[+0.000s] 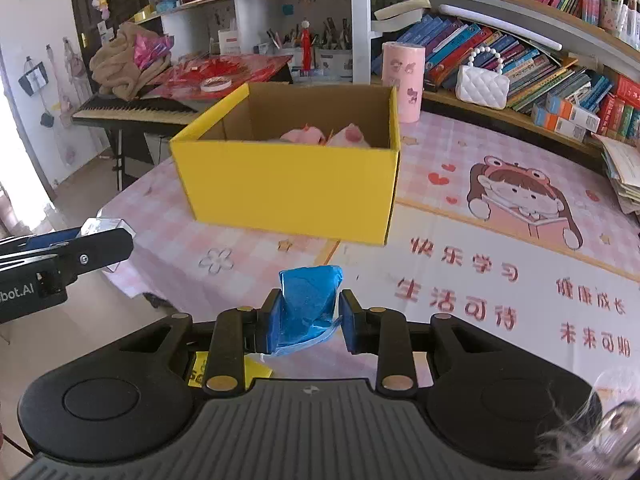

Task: Organize objects
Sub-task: 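Carry the staple box and blue eraser over the yellow box with both grippers, then lower the staple box and eraser into the yellow box and open both grippers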

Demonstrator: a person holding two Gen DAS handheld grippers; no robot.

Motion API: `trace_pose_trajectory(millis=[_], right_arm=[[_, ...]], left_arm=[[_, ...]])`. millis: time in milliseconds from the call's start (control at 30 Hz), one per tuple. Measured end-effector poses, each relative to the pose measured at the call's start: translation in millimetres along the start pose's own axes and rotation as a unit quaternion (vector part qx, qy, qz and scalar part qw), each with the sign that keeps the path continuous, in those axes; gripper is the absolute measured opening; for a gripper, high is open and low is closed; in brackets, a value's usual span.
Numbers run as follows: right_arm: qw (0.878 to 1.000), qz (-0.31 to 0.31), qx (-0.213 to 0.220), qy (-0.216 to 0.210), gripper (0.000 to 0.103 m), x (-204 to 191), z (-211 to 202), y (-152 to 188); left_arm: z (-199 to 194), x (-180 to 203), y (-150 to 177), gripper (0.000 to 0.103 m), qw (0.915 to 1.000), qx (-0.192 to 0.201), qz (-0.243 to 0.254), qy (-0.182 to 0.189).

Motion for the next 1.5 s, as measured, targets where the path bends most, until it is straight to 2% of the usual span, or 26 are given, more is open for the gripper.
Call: trace_pose_trajectory(millis=[267, 533, 700, 867, 1133, 1300, 1500], right_arm=[[1.0, -0.009, 0.02, -0.021, 0.028, 16.4, 27.0, -40.2], [0.997, -0.031, 0.071, -0.029, 0.028, 40.4, 50.1, -95.4], [0.995, -0.042, 0.09, -0.03, 0.028, 58.8, 76.3, -129.9], [0.994, -0.079, 0.057, -0.052, 0.028, 64.1, 116.0, -146.1], [0.987, -0.13, -0.007, -0.097, 0.028, 58.2, 168.6, -140.8], [0.982, -0.139, -0.029, -0.127, 0.029, 58.0, 182.8, -139.3], [0.978, -0.142, -0.037, -0.148, 0.03, 58.8, 189.2, -139.3]], left_arm=[[26.9, 9.3, -35.1, 0.051, 0.9995, 0.026, -0.004, -0.015], [71.1, 28.3, -74.1, 0.051, 0.9982, 0.052, -0.008, -0.028], [103.4, 36.7, -91.6, 0.051, 0.9976, 0.052, -0.004, -0.046], [138.1, 42.2, -92.4, 0.051, 0.9967, 0.021, 0.016, -0.076], [174.8, 34.7, -84.7, 0.051, 0.9949, -0.026, -0.007, -0.097], [190.6, 33.3, -82.3, 0.052, 0.9939, -0.05, -0.01, -0.098], [204.5, 32.7, -78.4, 0.052, 0.992, -0.069, -0.022, -0.103]])
Point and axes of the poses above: each gripper's, at about its wrist camera, not at the fingertips, and z roughly the way its jaws point, x to its right, y to its underside, the point moved 3 cm from there along z, roughly the way its jaws point, and after that the axes turned 10 degrees about -z, right-handed, at the moved point
